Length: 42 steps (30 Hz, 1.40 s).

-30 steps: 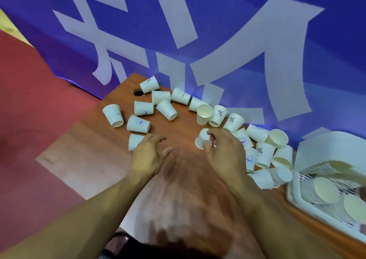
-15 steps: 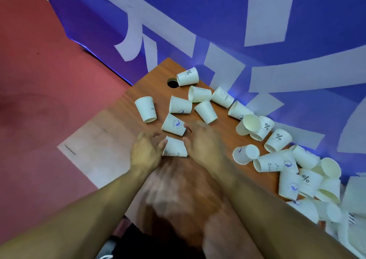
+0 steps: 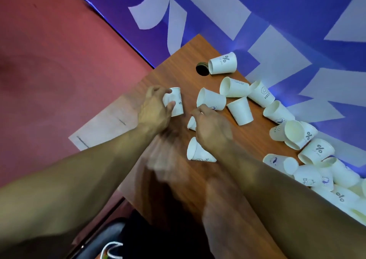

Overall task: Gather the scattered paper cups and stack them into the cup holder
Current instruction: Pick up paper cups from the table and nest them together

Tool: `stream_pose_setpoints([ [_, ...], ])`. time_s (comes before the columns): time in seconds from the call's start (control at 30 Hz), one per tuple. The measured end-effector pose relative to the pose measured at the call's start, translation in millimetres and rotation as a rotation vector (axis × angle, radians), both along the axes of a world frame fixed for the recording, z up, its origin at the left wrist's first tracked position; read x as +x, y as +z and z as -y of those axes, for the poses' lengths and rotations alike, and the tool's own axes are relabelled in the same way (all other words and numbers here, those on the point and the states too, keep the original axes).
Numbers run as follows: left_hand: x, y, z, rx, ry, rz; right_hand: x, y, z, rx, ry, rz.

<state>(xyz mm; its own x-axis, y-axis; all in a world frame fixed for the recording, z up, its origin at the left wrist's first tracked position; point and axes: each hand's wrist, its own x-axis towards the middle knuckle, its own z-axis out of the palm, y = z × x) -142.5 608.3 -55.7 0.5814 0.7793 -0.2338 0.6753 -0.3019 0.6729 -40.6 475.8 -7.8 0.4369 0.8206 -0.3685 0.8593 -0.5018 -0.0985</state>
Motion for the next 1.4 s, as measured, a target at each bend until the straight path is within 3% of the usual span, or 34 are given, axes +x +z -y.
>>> stream_pose_setpoints([
  [0.47, 22.2, -29.0, -17.6, -0.040, -0.123, 0.010, 18.6, -34.7, -14.9, -0.106, 0.126, 0.009],
  [0.77, 29.3, -8.9, -7.0, -0.052, -0.087, -0.027, 38.4, -8.1, 17.3, -0.107, -0.007, 0.036],
  [1.0, 35.8, 32.4, 36.3, 0.042, -0.204, 0.028, 49.1, 25.6, 77.6, 0.094, -0.258, 0.041],
  [1.2, 46.8, 79.5, 94.8, 0.116, -0.224, 0.114, 53.3, 72.0, 149.1, 0.468, -0.586, -0.001],
  [1.4, 68.4, 124.8, 185.0, 0.160, -0.338, 0.181, 51.4, 107.7, 244.7, 0.563, -0.647, 0.101],
])
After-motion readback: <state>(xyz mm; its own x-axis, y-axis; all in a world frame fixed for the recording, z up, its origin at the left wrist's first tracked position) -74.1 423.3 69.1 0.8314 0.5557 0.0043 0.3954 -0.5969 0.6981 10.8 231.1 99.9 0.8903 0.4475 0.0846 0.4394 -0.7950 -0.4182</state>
